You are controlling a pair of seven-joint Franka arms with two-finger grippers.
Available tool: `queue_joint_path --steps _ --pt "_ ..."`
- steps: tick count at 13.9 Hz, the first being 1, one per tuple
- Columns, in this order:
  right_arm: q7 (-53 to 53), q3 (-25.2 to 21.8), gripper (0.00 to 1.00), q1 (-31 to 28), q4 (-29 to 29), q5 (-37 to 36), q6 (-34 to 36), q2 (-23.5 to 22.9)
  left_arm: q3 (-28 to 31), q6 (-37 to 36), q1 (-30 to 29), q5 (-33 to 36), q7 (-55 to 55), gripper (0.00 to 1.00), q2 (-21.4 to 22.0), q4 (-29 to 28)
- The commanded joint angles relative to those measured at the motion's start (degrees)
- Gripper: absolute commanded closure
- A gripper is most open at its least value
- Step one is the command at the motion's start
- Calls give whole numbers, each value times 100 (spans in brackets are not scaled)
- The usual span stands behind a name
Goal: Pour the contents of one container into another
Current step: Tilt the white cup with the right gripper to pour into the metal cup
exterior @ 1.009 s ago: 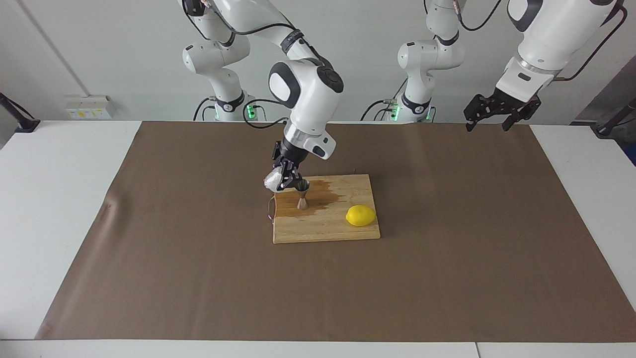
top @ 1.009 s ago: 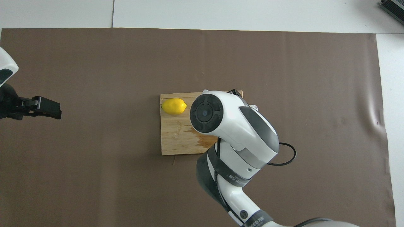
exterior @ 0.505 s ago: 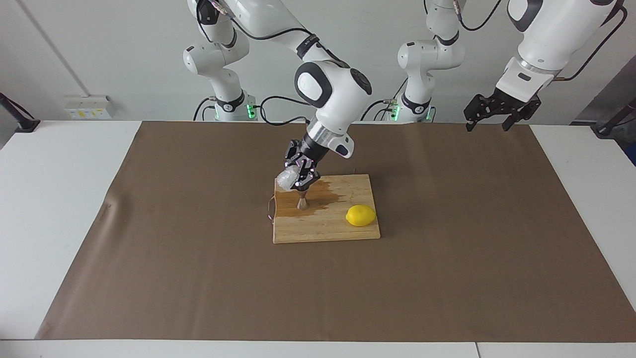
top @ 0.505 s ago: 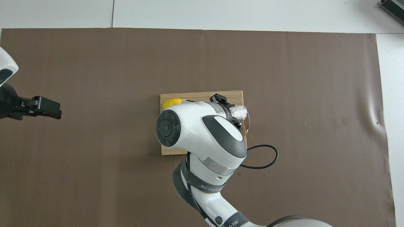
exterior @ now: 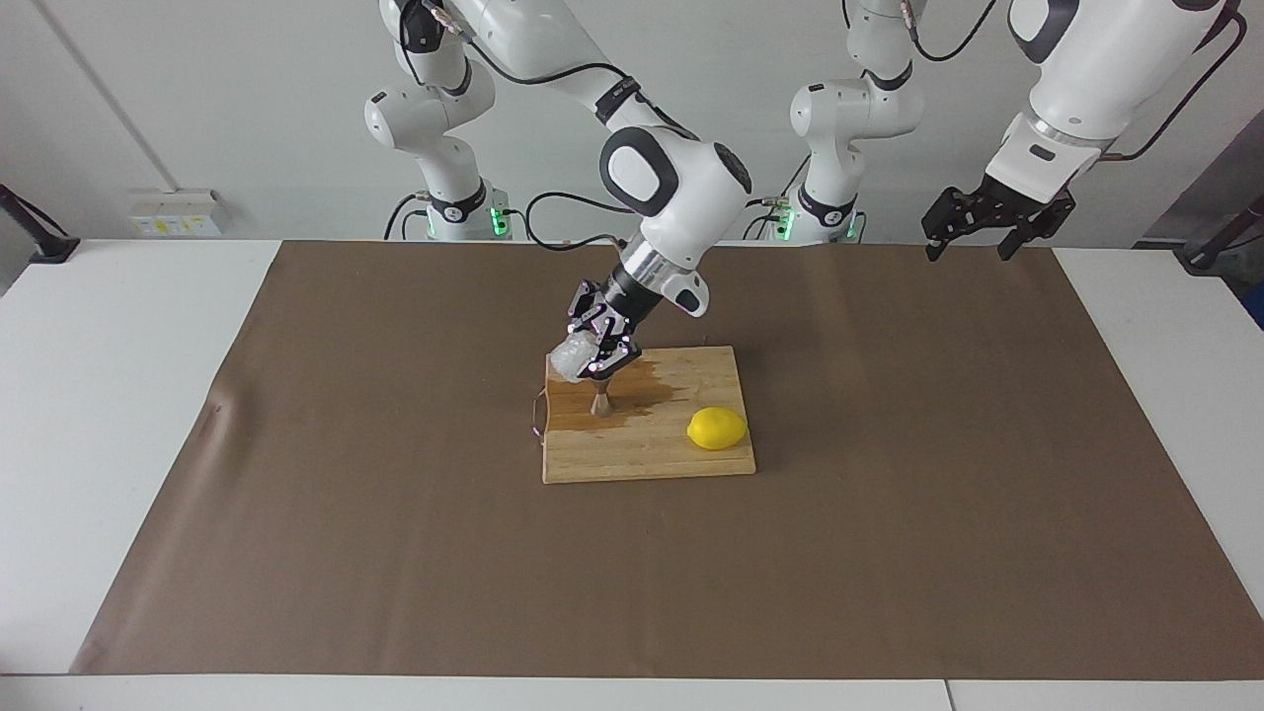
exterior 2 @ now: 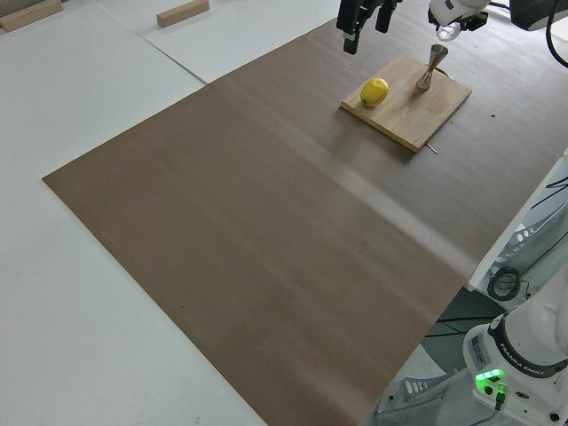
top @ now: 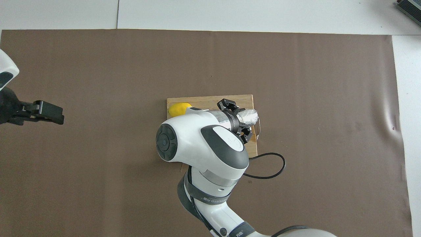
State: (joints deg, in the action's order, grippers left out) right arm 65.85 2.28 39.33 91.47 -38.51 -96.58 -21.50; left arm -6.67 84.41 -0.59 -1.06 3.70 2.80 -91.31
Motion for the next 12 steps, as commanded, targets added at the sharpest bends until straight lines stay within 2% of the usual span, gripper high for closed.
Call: queue_joint_path --steps 1,12 --pt "-203 27 100 187 247 -428 148 40 8 -56 -21 -25 52 0 141 -124" --pt "-380 27 100 241 573 -851 227 146 8 -56 -21 -25 52 0 133 -124"
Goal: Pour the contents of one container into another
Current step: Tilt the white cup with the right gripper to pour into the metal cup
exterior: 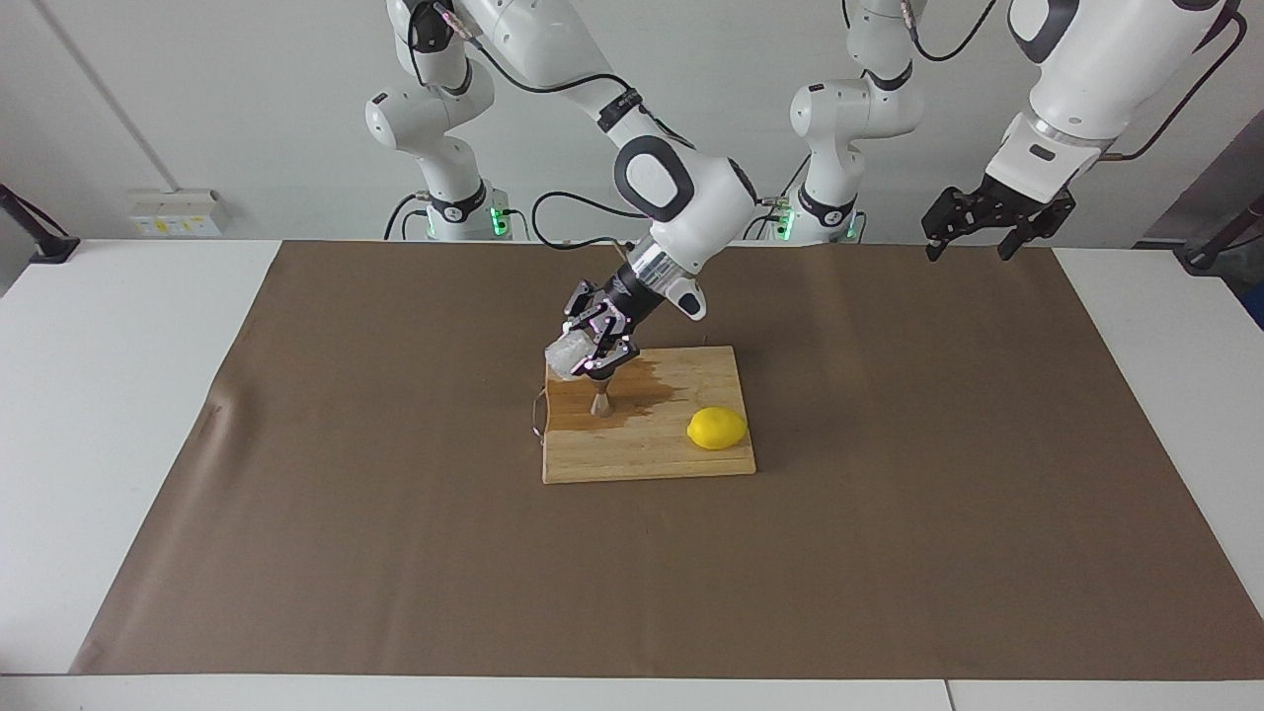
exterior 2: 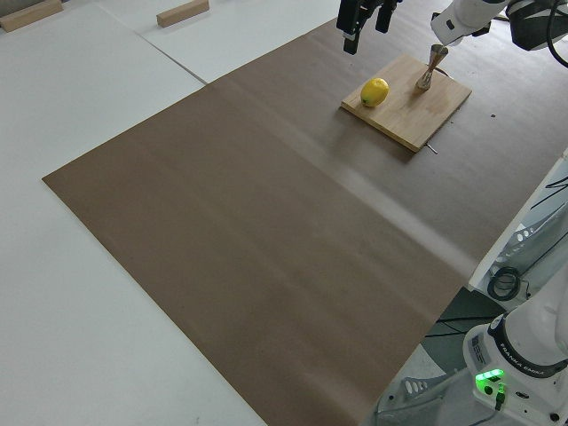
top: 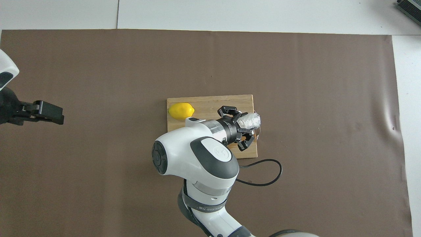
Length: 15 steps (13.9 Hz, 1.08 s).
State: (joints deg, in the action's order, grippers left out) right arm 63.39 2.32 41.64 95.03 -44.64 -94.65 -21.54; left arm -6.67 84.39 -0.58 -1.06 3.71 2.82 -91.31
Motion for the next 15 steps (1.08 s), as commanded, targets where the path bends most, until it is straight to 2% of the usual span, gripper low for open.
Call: queue_joint_path --steps 1,15 --pt "-151 23 100 28 209 -368 78 158 8 -55 -21 -25 51 0 140 -124" --pt "-301 23 100 160 200 -703 227 185 8 -55 -21 -25 51 0 140 -124"
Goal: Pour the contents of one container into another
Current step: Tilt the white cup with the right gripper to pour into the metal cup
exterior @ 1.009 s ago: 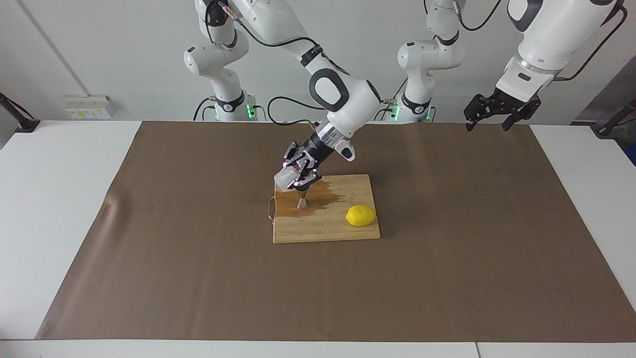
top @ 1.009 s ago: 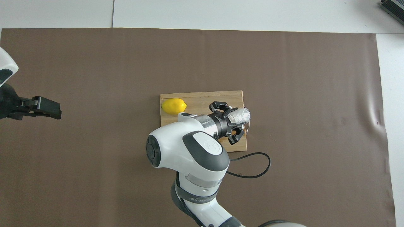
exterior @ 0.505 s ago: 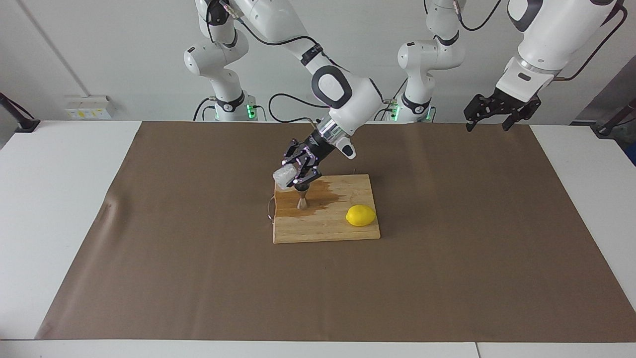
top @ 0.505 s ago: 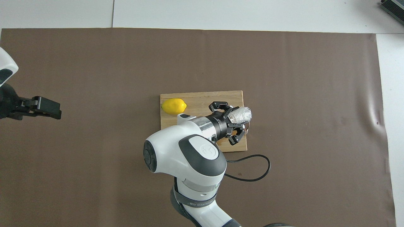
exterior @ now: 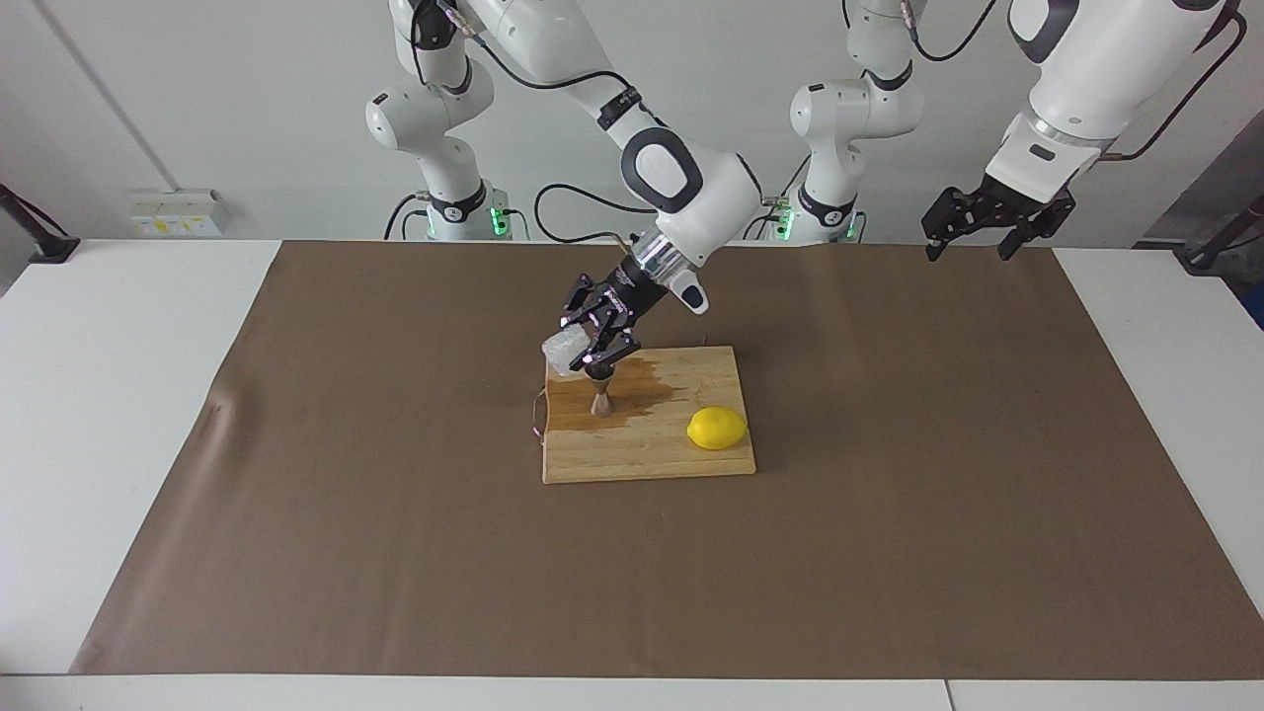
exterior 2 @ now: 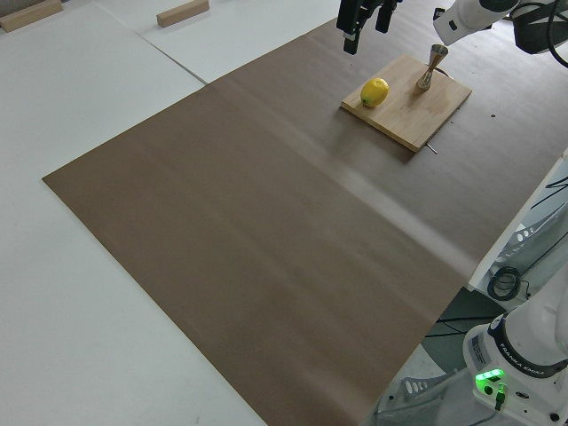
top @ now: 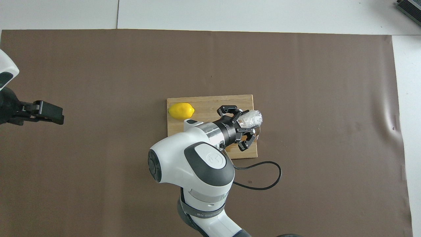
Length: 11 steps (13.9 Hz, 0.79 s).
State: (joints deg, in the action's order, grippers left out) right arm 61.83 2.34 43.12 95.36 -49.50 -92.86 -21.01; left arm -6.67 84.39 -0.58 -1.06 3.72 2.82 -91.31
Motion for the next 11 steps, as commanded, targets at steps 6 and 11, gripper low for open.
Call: queue_joint_path --steps 6,11 --pt "-206 21 100 -5 106 -165 84 132 8 -54 -21 -25 50 0 140 -124" --pt "-373 4 100 -321 -8 509 -196 290 8 -54 -21 -25 50 0 140 -124"
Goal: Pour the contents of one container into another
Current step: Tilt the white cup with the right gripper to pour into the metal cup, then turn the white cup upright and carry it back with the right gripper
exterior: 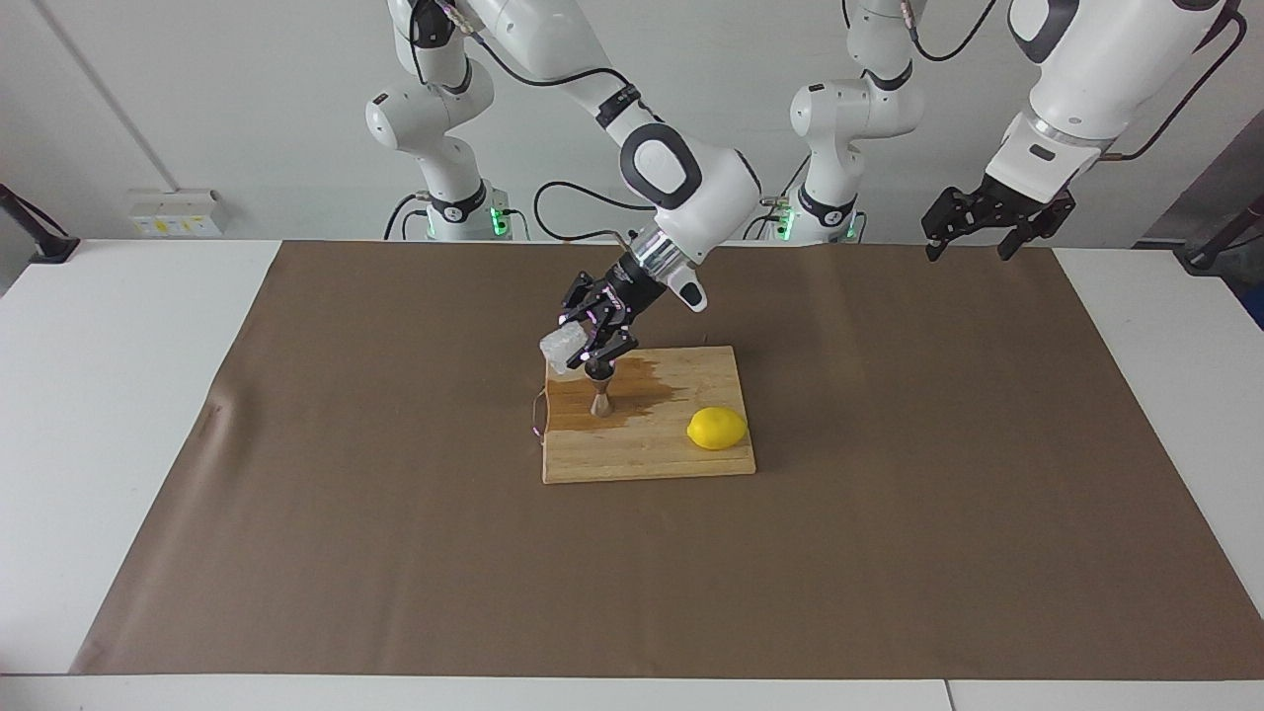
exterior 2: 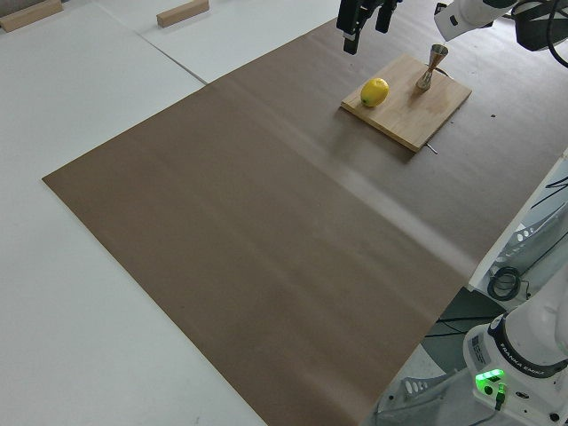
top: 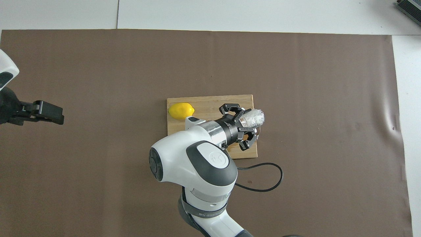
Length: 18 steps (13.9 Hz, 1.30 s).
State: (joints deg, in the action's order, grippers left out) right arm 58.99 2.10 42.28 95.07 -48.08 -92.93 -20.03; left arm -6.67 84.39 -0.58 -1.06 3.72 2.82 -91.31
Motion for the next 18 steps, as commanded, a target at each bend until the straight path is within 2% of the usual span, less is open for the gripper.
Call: queue_joint_path --steps 1,8,10,18 --pt "-90 28 100 -272 3 457 -234 201 8 -54 -21 -25 50 0 140 -124" --pt "-116 28 100 -519 2 940 -577 307 8 -54 -21 -25 50 0 140 -124" --pt "-125 10 100 -693 -6 1483 -752 386 8 -54 -21 -25 50 0 131 -124" --pt "41 19 100 -1335 108 2302 -815 605 8 -54 -21 -25 50 0 140 -124"
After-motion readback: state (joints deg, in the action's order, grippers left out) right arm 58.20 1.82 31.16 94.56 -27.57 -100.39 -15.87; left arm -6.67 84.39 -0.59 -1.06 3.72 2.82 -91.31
